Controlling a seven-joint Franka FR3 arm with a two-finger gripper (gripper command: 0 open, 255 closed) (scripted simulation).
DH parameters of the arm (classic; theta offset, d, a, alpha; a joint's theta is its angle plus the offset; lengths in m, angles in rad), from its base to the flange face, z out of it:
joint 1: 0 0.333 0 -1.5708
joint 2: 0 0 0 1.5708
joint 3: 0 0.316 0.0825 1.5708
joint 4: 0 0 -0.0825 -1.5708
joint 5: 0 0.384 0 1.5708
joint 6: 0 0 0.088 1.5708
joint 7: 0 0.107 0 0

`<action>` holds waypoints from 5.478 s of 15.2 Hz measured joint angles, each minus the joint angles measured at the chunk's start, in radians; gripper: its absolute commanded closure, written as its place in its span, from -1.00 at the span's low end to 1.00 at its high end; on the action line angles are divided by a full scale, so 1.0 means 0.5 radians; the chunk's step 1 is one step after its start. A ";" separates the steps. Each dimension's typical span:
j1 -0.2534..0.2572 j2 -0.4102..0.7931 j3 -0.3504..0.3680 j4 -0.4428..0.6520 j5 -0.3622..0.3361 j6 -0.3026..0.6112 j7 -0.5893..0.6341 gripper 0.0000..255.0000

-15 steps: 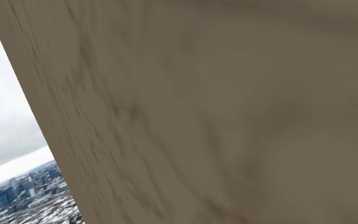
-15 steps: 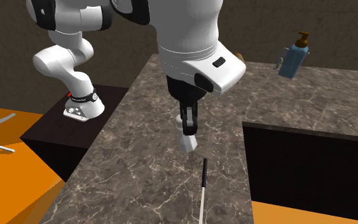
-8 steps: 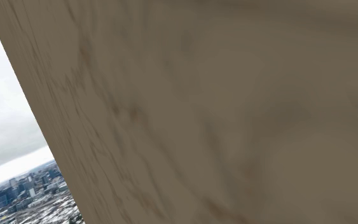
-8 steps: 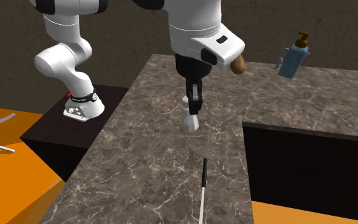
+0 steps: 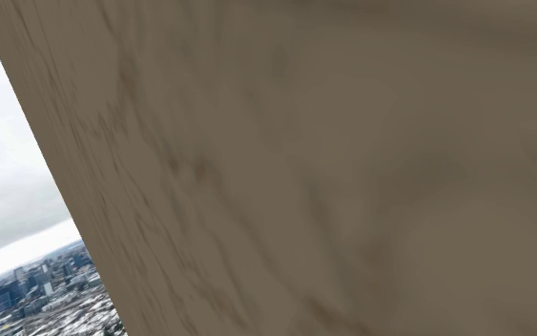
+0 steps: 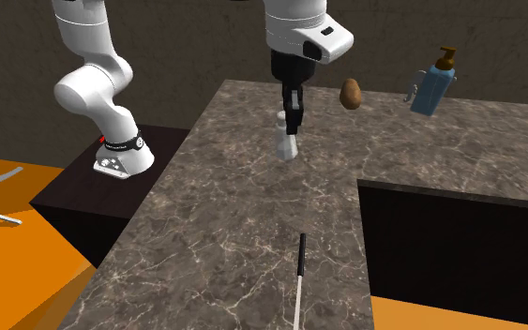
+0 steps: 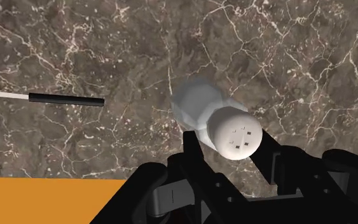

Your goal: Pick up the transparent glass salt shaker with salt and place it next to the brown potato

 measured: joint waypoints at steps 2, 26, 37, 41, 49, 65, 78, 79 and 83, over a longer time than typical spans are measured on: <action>0.073 -0.054 0.032 -0.074 -0.022 0.039 0.095 1.00; 0.741 -0.109 0.449 -0.141 -0.149 0.218 1.171 1.00; 1.013 0.286 0.595 0.424 -0.197 0.101 1.619 1.00; 1.113 0.488 0.631 0.731 -0.219 0.011 1.768 1.00; 1.178 0.588 0.647 0.724 -0.231 0.124 1.838 1.00; 1.184 0.578 0.648 0.282 -0.219 0.556 1.795 1.00; 1.186 0.642 0.653 0.106 -0.207 0.794 1.770 1.00; 1.186 0.642 0.653 0.105 -0.207 0.795 1.770 1.00; 1.186 0.642 0.653 0.105 -0.207 0.796 1.770 -1.00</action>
